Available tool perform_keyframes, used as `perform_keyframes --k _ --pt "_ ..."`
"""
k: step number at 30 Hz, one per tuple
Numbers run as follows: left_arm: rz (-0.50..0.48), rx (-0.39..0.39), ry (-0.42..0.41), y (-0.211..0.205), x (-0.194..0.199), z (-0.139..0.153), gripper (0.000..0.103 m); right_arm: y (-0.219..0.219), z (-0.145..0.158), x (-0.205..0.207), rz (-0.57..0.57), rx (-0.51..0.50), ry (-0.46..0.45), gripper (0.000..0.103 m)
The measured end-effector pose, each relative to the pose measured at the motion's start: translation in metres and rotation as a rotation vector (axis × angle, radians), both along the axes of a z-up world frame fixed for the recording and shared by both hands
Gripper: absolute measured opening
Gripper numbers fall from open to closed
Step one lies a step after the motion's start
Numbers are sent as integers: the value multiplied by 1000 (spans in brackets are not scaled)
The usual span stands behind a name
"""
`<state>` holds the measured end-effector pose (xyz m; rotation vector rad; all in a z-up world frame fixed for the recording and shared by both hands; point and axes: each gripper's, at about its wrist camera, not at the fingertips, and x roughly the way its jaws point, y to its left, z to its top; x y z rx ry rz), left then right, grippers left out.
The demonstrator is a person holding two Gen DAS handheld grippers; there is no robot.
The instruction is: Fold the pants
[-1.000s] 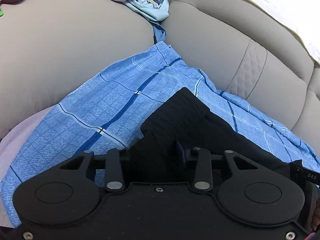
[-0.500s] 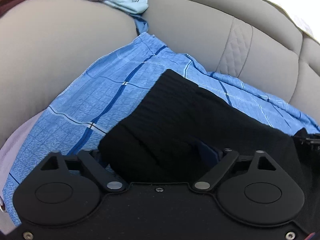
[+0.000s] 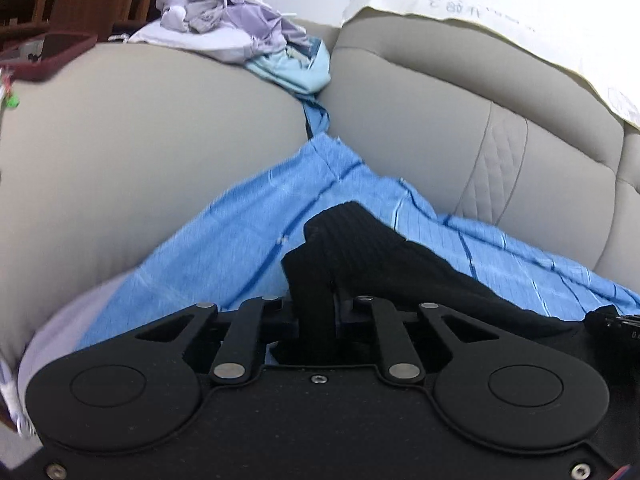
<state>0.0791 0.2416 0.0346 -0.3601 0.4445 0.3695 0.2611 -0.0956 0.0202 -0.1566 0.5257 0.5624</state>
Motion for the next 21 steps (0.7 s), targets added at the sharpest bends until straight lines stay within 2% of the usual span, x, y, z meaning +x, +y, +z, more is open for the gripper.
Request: perform_keyframes --k 5,9,12,14,15,17,18,19,20,21 --pt "47 -6 -23 25 21 9 11 22 5 26 -15 27 -19 13" --pt "85 17 -31 53 44 16 11 48 5 50 18 25 -31 13" --pt "100 -15 16 77 63 15 11 66 10 74 41 42 -18 14" --pt "103 -22 91 84 70 10 16 79 8 88 29 15 3 26" --pt "100 -28 123 85 71 7 18 82 7 91 8 -12 10 47" --pt "77 -57 150 84 62 4 28 82 8 87 -21 -33 6 57" --pt "71 -69 146 82 54 4 32 77 11 81 -19 -23 7 69" --pt "67 -74 141 80 45 6 44 69 14 73 -11 -9 5 78" --pt "68 -73 138 77 37 9 55 57 18 61 0 4 -4 78" --pt "73 -68 129 74 27 12 57 46 20 52 -1 6 -7 79"
